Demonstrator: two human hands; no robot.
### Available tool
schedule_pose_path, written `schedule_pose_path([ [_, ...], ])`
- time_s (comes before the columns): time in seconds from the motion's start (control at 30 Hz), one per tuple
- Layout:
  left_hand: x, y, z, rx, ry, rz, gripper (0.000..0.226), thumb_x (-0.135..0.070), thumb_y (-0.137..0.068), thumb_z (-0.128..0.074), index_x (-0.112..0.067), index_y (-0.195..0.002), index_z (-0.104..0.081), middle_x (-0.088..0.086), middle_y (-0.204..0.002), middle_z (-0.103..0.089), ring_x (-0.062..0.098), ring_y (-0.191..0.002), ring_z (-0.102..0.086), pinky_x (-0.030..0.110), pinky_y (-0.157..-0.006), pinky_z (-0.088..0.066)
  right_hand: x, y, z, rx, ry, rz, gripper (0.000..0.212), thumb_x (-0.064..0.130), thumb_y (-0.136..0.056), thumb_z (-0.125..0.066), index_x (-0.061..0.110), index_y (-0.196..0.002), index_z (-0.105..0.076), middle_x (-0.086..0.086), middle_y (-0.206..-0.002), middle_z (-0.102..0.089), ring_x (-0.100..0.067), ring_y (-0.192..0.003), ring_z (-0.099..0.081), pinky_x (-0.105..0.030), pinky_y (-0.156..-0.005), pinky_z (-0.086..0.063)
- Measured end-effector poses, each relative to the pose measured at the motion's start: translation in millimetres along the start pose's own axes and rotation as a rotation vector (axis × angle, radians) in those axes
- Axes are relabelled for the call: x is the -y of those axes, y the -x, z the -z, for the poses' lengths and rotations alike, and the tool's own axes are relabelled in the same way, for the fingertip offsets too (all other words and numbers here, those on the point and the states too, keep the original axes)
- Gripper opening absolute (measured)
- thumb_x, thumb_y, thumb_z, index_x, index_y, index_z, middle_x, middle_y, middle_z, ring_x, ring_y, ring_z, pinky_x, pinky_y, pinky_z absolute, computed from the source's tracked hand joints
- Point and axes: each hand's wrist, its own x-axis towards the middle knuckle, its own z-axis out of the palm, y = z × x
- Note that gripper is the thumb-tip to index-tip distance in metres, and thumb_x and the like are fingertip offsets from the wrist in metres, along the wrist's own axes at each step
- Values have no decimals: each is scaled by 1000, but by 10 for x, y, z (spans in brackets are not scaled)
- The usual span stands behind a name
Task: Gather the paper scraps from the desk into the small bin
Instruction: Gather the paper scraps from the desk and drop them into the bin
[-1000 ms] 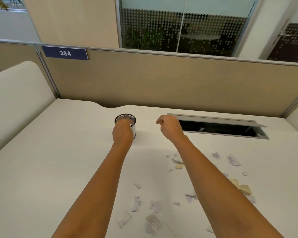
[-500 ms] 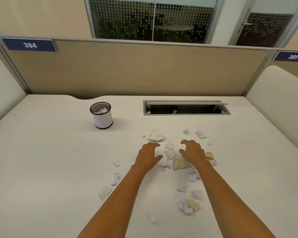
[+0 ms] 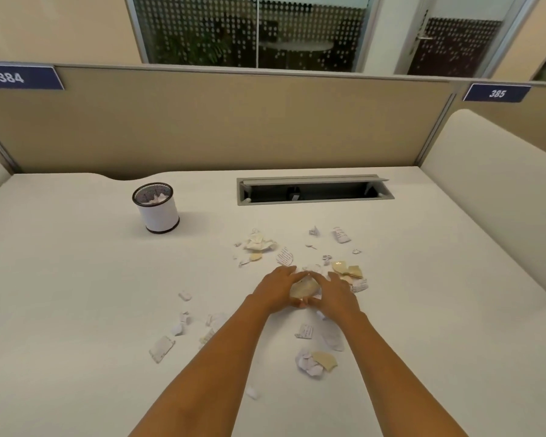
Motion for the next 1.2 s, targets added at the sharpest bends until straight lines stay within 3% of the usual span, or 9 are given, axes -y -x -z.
schedule_pose_path([
  [0.23, -144, 1, -66, -213, 63, 75, 35, -23, -85, -62, -16, -119, -64, 5, -122, -61, 22, -117, -50, 36, -92, -46, -8, -36, -47, -135, -126, 74, 45, 21, -92, -56, 22, -136, -49, -7, -134, -52, -23, -124, -49, -35, -97, -47],
  [0.43, -229, -40, -36, -305, 292, 215, 23, -7, -75, -65, -8, -98, -68, 13, -103, -69, 26, -94, -63, 32, -77, -49, 32, -93, -44, -258, -193, 62, 38, 4, -89, -51, 17, -123, -60, -10, -114, -66, -23, -102, -63, -32, -82, -53],
  [0.53, -179, -29, -1, -357, 422, 259, 17, -2, -73, -62, -6, -88, -70, 13, -93, -72, 23, -81, -62, 23, -64, -40, -22, -129, -26, -298, -264, 43, 39, -2, -89, -47, 13, -122, -61, -13, -112, -68, -25, -101, -64, -31, -83, -51],
  [0.7, -117, -16, 109, -429, 585, 305, 16, 1, -77, -59, -6, -81, -72, 8, -77, -67, 15, -72, -54, 22, -63, -39, -123, -238, 127, -451, -324, -1, 29, -2, -90, -48, 8, -108, -69, -15, -102, -72, -20, -81, -62, -26, -66, -45],
  [0.83, -87, -46, 157, -462, 647, 350, 25, 2, -83, -52, -6, -88, -74, 9, -82, -70, 15, -72, -54, 16, -59, -37, -245, -362, 320, -572, -257, -102, 38, -4, -93, -48, 11, -124, -63, -14, -114, -70, -29, -101, -68, -33, -80, -53],
  [1.07, -28, -75, 164, -480, 717, 434, 23, -9, -87, -54, -14, -99, -73, 9, -99, -73, 21, -88, -61, 23, -77, -43, -421, -443, 257, -293, 102, -120, 45, 4, -97, -41, 19, -139, -42, -10, -123, -59, -24, -110, -61, -30, -86, -51],
  [1.2, 27, -72, 176, -498, 725, 457, 24, -13, -90, -55, -15, -106, -71, 8, -104, -72, 18, -90, -60, 22, -78, -41, -384, -401, 77, -271, 173, -58, 38, 31, -102, -34, 23, -139, -38, -9, -129, -50, -25, -116, -52, -31, -86, -51],
])
